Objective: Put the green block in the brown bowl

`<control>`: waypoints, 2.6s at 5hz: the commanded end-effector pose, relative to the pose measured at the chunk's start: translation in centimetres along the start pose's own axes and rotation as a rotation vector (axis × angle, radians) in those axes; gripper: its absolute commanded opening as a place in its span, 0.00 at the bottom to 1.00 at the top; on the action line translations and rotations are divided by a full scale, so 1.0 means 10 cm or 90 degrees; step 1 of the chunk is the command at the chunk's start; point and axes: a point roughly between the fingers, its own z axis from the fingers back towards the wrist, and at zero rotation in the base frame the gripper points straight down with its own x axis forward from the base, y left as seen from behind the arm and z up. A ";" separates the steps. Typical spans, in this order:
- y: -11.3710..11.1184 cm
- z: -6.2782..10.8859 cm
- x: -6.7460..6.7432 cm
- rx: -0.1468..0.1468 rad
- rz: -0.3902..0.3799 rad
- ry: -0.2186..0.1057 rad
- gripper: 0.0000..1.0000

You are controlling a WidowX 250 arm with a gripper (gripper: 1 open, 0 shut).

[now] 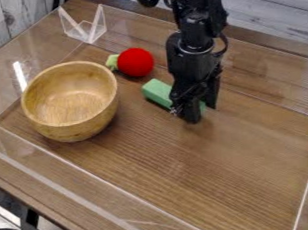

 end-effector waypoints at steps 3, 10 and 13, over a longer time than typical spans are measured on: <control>-0.03 0.33 0.23 -0.033 0.010 -0.018 0.00; 0.59 0.73 0.61 0.000 -0.437 0.007 0.00; 0.88 0.94 1.03 0.004 -0.658 0.028 0.00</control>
